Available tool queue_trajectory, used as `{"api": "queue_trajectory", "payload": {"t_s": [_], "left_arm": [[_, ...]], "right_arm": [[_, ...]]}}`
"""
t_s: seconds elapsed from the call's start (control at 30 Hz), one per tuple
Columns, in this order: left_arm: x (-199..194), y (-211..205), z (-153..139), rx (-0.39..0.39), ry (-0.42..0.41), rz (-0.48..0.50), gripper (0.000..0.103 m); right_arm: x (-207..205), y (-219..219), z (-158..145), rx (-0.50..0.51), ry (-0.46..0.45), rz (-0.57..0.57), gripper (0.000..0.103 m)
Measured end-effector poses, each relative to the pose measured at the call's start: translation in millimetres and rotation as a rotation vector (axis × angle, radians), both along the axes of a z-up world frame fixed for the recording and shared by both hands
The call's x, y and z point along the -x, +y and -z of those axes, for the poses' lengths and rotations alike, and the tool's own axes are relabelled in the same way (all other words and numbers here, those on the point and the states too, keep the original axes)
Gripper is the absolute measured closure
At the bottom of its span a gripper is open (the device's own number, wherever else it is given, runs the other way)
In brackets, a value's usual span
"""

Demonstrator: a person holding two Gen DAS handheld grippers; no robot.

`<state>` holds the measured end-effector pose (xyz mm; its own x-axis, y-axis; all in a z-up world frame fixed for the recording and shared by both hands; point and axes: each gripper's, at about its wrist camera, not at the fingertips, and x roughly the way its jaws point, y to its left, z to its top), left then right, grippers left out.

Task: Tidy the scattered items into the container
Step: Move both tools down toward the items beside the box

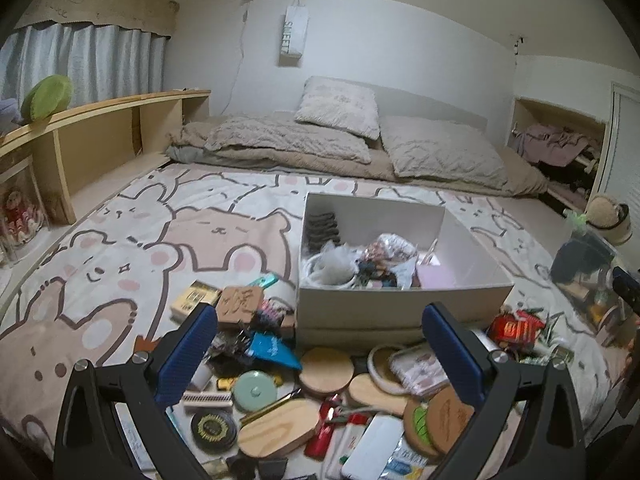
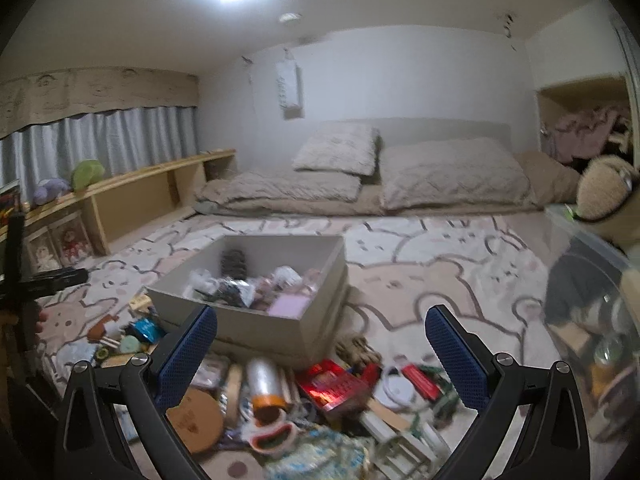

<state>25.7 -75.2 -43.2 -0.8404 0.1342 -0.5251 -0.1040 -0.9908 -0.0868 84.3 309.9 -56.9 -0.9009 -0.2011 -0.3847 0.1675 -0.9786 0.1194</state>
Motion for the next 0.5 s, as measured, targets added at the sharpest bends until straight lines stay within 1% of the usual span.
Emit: {"api": "queue_trajectory", "payload": {"t_s": [0.13,0.3,0.4,0.5], "left_arm": [[-8,-9,16,0.004,-0.039,-0.029,0.000],[-13,-17,37,-0.021,-0.108,-0.064,0.000],[-16,-17,49,-0.007,-0.139,-0.085,0.000],[-19,-20,64,0.022,-0.174,-0.127,0.000]], "right_arm": [[1,14,23,0.015,-0.082,0.044,0.000],[0,24,52,0.004,-0.164,0.083,0.000],[0,29,66,0.005,-0.207,0.090,0.000],[1,30,76,-0.003,-0.239,0.102,0.000]]}}
